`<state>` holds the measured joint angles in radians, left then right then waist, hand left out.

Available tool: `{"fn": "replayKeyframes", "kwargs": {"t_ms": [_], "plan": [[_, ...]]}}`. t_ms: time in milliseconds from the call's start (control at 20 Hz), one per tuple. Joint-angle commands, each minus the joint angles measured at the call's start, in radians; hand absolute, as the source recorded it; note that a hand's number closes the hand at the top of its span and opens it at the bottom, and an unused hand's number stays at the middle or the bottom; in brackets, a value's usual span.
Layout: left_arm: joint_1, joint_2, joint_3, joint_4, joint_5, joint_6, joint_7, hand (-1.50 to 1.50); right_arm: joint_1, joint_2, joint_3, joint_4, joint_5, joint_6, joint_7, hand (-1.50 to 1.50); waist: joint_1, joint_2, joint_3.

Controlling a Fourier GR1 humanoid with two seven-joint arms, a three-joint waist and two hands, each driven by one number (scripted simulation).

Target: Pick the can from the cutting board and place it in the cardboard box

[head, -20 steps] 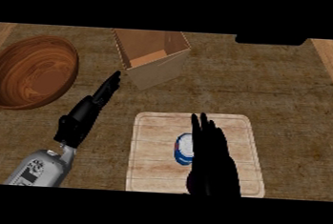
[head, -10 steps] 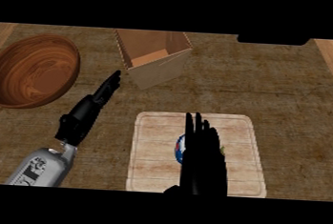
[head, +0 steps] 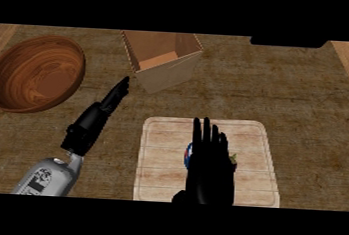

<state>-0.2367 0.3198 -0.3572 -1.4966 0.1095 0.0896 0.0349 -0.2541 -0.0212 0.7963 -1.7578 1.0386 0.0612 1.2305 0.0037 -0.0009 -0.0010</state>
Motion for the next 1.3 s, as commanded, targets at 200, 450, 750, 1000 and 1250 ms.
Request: {"fn": "replayKeyframes", "kwargs": {"t_ms": [200, 450, 750, 1000, 1250], "plan": [[-0.049, -0.026, 0.025, 0.028, -0.015, -0.010, 0.028, 0.00, -0.057, 0.020, -0.003, 0.016, -0.089, 0.086, 0.235, -1.50, 0.000, 0.000, 0.000], [-0.018, -0.012, 0.043, -0.004, -0.010, -0.033, 0.018, 0.00, -0.010, 0.020, 0.010, 0.105, -0.075, -0.011, 0.202, -1.50, 0.003, 0.001, 0.001], [-0.035, -0.044, 0.033, 0.008, -0.036, -0.035, 0.040, 0.00, -0.026, 0.020, 0.011, 0.161, -0.093, -0.047, 0.179, -1.50, 0.003, 0.001, 0.001], [-0.003, -0.034, 0.056, -0.023, -0.040, -0.027, 0.039, 0.00, 0.043, 0.020, -0.025, 0.222, -0.030, -0.059, 0.102, -1.50, -0.001, 0.001, 0.001], [-0.020, -0.052, 0.071, 0.054, -0.039, -0.054, -0.022, 0.00, 0.015, 0.020, -0.028, 0.177, -0.044, 0.024, 0.142, -1.50, -0.007, 0.002, 0.000]]}}
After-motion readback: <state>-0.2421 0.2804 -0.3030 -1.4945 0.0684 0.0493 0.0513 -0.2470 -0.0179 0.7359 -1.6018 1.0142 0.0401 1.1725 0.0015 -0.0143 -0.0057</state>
